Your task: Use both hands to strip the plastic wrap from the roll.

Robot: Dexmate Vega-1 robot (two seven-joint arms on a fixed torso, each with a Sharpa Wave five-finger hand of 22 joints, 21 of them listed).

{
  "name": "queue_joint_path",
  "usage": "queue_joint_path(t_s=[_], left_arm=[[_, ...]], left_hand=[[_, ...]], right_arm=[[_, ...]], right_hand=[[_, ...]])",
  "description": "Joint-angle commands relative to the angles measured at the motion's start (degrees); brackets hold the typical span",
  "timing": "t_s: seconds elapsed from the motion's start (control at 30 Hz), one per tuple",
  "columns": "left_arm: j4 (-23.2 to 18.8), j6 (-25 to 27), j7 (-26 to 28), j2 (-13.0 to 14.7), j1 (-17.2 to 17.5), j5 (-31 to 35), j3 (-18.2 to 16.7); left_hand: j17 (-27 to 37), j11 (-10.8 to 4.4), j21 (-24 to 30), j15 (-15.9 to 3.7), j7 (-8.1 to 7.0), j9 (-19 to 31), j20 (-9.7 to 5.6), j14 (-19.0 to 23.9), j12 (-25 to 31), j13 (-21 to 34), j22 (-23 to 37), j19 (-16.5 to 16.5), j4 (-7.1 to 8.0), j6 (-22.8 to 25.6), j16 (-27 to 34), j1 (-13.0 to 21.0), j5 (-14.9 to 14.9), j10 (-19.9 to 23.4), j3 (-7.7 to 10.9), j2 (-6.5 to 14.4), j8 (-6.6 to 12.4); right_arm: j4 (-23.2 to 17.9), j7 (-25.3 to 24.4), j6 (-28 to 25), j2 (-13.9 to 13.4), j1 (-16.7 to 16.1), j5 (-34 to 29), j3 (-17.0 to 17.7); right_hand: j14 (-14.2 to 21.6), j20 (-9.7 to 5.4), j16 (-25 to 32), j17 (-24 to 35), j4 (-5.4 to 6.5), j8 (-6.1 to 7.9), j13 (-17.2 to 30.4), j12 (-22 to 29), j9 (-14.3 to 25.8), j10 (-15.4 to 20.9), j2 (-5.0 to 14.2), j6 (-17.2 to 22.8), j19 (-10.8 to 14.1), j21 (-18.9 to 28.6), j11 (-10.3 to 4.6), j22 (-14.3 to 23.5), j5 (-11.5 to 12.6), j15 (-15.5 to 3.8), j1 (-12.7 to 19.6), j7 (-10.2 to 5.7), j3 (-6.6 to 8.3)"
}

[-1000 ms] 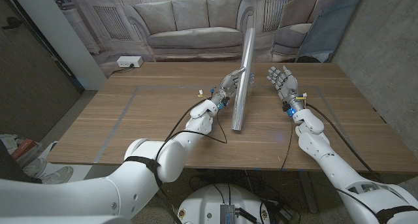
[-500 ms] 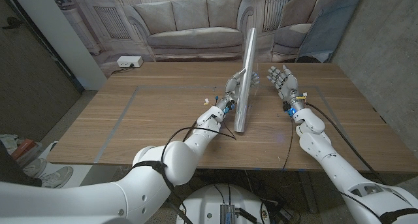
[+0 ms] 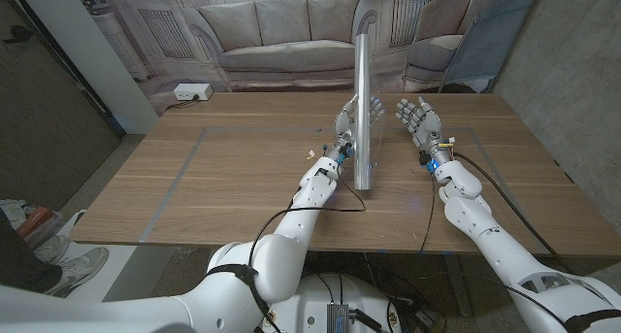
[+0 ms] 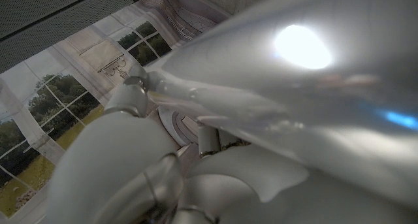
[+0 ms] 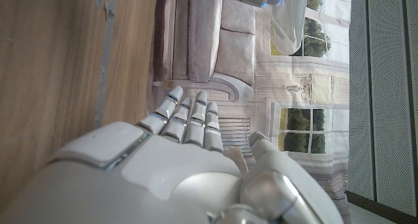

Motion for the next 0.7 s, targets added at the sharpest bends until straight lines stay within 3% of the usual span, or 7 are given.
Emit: queue_joint_path(t_s=[0.03, 0.17, 0.27, 0.43, 0.5, 0.67, 0.7], left_arm=[[-1.9, 4.1, 3.0, -0.8, 1.6, -7.0, 1.7], [-2.0, 5.3, 3.5, -0.8, 1.9, -9.0, 2.0], [0.7, 5.3, 1.4, -0.7, 0.6, -8.5, 1.0], [-0.8, 5.8, 3.1, -0.8, 1.9, -10.4, 2.1], [0.9, 4.7, 1.5, -0.8, 1.0, -9.4, 1.3], [-0.4, 5.1, 2.7, -0.8, 1.7, -10.3, 1.8], [1.7, 4.8, 0.8, -0.8, 0.7, -11.5, 1.1]], left_hand=[[0.1, -4.36, -0.2, -4.09, 0.41, -0.2, -0.45, 0.5, 0.3, 0.0, 0.1, 0.1, 9.08, 0.9, 0.2, 10.6, -0.2, -2.2, 9.54, 10.9, 11.37], [0.1, -4.37, -0.3, -4.27, 0.14, -0.4, -0.63, 0.8, 0.2, 0.0, 0.1, 0.3, 9.09, 1.0, 0.3, 10.6, -0.2, -2.2, 9.58, 10.9, 11.50], [0.0, -4.35, -0.4, -4.08, -0.13, -0.6, -0.72, 0.7, 0.2, 0.1, 0.1, 0.6, 9.17, 0.8, 0.1, 10.5, -0.3, -2.3, 9.51, 10.7, 11.53], [-0.2, -3.91, -0.7, -3.93, -0.73, -0.9, -0.63, 0.7, 0.1, -0.1, 0.1, 0.7, 9.51, 0.3, 0.0, 9.9, -0.4, -2.3, 9.18, 10.4, 11.56], [-0.3, -3.77, -0.8, -3.86, -0.97, -0.8, -0.70, 0.8, -0.1, -0.2, 0.1, 0.8, 9.66, -0.3, -0.1, 9.6, -0.4, -2.6, 9.06, 10.2, 11.57], [-0.7, -3.55, -1.3, -3.62, -1.89, -1.8, -0.81, 0.4, -0.7, -0.6, 0.1, 0.8, 9.77, -2.9, -0.6, 9.0, -0.2, -3.4, 8.96, 10.0, 10.45], [-0.8, -3.58, -1.5, -3.50, -1.89, -2.0, -0.77, 0.5, -0.8, -0.7, 0.1, 0.8, 9.77, -3.0, -0.6, 8.9, -0.2, -3.5, 8.95, 9.9, 10.34]], right_arm=[[-0.1, -0.5, -0.3, -0.1, 0.4, -0.4, -0.4], [-0.2, -0.9, -0.5, -0.1, 0.4, -0.6, -0.6], [-0.2, -0.9, -0.5, -0.1, 0.5, -0.6, -0.6], [-0.4, -1.2, -0.7, -0.2, 0.6, -0.8, -0.8], [-0.4, -1.3, -0.7, -0.2, 0.6, -0.8, -0.8], [-0.3, -1.4, -0.7, -0.2, 0.8, -0.9, -0.9], [-0.3, -1.5, -0.7, -0.2, 0.9, -0.9, -1.0]], right_hand=[[0.2, -1.25, -0.1, 0.0, -0.16, -0.20, 0.2, 0.0, 0.3, 0.6, 0.97, 0.4, 0.6, -0.2, 0.01, 0.3, 0.1, -0.17, -0.4, -0.19, -0.11], [0.3, -1.24, -0.1, 0.0, -0.18, -0.19, 0.2, 0.0, 0.3, 0.5, 0.96, 0.5, 0.6, -0.2, -0.02, 0.3, 0.1, -0.17, -0.4, -0.17, -0.11], [0.3, -1.24, -0.1, 0.0, -0.19, -0.18, 0.2, 0.0, 0.3, 0.5, 0.97, 0.5, 0.6, -0.2, -0.21, 0.3, 0.1, -0.20, -0.4, -0.14, -0.12], [0.2, -1.25, -0.1, 0.0, -0.19, -0.21, 0.2, 0.0, 0.3, 0.5, 0.99, 0.4, 0.6, -0.3, -0.12, 0.3, 0.2, -0.14, -0.4, -0.17, -0.12], [0.2, -1.25, -0.1, 0.0, -0.19, -0.21, 0.2, 0.0, 0.3, 0.5, 0.98, 0.4, 0.6, -0.3, -0.15, 0.3, 0.2, -0.12, -0.4, -0.17, -0.13], [0.2, -1.26, -0.1, 0.0, -0.18, -0.20, 0.2, 0.0, 0.3, 0.5, 0.98, 0.4, 0.7, -0.4, 0.02, 0.3, 0.2, -0.11, -0.4, -0.17, -0.13], [0.2, -1.23, -0.1, 0.0, -0.19, -0.21, 0.2, 0.0, 0.3, 0.5, 0.98, 0.4, 0.7, -0.4, -0.02, 0.3, 0.2, -0.09, -0.4, -0.16, -0.12]])
